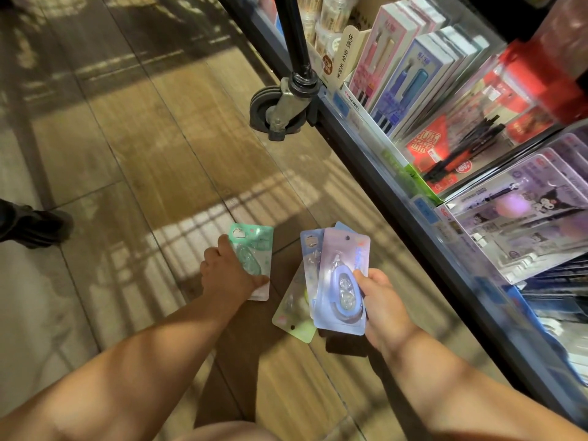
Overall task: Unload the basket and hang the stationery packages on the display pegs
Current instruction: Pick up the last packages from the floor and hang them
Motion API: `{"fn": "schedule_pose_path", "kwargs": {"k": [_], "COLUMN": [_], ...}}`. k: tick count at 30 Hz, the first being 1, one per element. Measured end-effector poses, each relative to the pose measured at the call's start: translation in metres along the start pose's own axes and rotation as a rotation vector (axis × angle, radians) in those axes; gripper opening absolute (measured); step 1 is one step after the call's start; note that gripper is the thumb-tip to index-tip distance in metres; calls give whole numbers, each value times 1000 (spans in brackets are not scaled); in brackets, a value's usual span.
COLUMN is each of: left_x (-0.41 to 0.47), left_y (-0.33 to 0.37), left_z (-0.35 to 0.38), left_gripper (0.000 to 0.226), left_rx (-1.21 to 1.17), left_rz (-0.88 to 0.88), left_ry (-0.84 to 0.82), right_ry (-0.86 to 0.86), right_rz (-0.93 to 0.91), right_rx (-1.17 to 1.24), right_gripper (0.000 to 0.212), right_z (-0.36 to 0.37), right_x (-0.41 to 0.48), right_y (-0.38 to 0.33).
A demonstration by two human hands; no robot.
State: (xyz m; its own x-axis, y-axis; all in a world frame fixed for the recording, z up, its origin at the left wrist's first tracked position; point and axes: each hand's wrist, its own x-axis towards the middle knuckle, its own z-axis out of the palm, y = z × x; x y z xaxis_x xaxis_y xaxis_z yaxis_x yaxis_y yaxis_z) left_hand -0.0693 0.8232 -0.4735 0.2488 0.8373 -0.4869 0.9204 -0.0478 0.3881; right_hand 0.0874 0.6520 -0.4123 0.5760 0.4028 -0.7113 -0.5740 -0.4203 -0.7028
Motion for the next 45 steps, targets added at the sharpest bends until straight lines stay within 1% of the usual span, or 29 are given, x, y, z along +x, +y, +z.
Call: {"fn": "schedule_pose_path", "kwargs": {"k": [3,5,8,10,12,15,17,18,19,21,23,24,25,27,31,33,35,37,39,40,42,45], "left_x": [-3,-11,-23,-32,-41,-54,-61,-64,-66,-68,-66,-62,-60,-56,-52,-49,-43,-39,-36,-35,-35,-32], "left_y": [-3,-2,1,3,6,13,18,20,20,20,19,16,13,5,-5,-10,-15,-20,-23,-23,-24,-25], "left_z": [-6,-10,-16,-18,-18,-19,-21,-22,-21,-22,-20,-17,-15,-11,-6,-5,-5,-6,-7,-8,-8,-9], "left_gripper": [115,109,85,64,50,27,20,22,30,54,81,93,99,100,98,95,95,87,75,70,69,79], "left_rx": [-251,-350,-495,-663,-795,-868,-919,-961,-1007,-1057,-1100,-1110,-1110,-1096,-1065,-1082,-1101,-1101,-1088,-1091,-1088,-1059], "left_rz": [-19,5,29,48,67,77,51,43,47,71,47,27,18,12,46,57,36,25,23,23,20,2], "left_ry": [-60,-70,-53,-99,-157,-184,-197,-214,-241,-322,-445,-501,-536,-540,-532,-530,-502,-475,-460,-457,-452,-462], "right_ry": [-27,-35,-32,-63,-95,-118,-118,-111,-96,-89,-99,-81,-43,0,27,101,223,323,361,369,375,361], "right_rz": [1,8,29,48,61,72,58,46,31,-12,-49,-71,-90,-109,-74,-75,-94,-78,-45,-18,53,114], "right_rx": [4,19,80,130,175,208,196,169,128,30,-25,-73,-140,-245,-373,-462,-539,-608,-679,-716,-791,-793], "right_gripper": [19,17,16,15,14,11,8,9,11,15,14,15,18,23,26,29,30,27,21,22,40,67], "right_z": [3,8,17,25,31,39,43,45,48,54,63,67,70,73,74,72,63,50,36,30,25,27], "right_x": [-1,-2,-4,-7,-10,-14,-16,-17,-18,-21,-25,-26,-26,-23,-14,-7,2,13,25,32,43,51], "right_y": [-1,-2,-4,-8,-11,-15,-14,-13,-12,-8,-5,-3,-1,3,3,1,0,0,0,2,6,9]}}
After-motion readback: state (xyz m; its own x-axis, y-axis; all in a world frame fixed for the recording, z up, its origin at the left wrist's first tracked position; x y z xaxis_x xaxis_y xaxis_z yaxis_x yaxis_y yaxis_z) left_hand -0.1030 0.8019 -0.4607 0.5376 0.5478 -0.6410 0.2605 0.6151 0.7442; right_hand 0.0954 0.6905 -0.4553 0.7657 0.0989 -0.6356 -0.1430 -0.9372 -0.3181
